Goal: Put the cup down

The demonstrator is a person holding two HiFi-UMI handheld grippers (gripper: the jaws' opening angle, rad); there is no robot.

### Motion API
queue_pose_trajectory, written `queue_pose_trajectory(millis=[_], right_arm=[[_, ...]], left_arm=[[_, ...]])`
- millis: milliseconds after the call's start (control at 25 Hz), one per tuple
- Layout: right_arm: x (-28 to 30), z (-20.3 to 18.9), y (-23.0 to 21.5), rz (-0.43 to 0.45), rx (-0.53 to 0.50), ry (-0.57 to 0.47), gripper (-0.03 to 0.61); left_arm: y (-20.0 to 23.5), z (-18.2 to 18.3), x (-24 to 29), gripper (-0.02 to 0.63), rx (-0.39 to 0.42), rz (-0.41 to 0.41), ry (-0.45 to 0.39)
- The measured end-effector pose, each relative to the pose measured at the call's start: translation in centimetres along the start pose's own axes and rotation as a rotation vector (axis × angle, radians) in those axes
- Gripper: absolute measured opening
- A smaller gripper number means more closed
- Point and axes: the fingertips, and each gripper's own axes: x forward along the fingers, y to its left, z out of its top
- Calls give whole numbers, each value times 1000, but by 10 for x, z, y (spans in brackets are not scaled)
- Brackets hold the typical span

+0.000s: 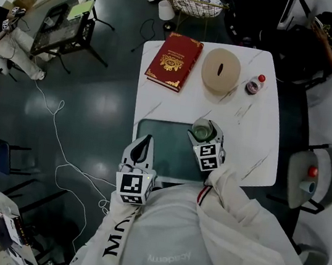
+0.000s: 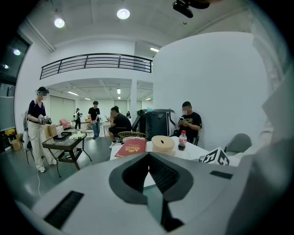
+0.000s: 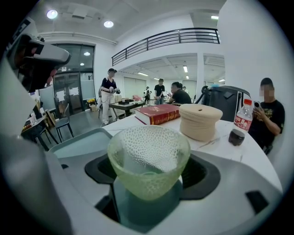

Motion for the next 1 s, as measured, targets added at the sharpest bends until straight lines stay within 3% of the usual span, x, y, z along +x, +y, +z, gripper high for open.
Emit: queue_pose_trajectory(millis=[1000], right_arm=[[-2,-10,2,-12,21,19,388]], left_arm=[[2,-5,-7,11,-8,1,1]])
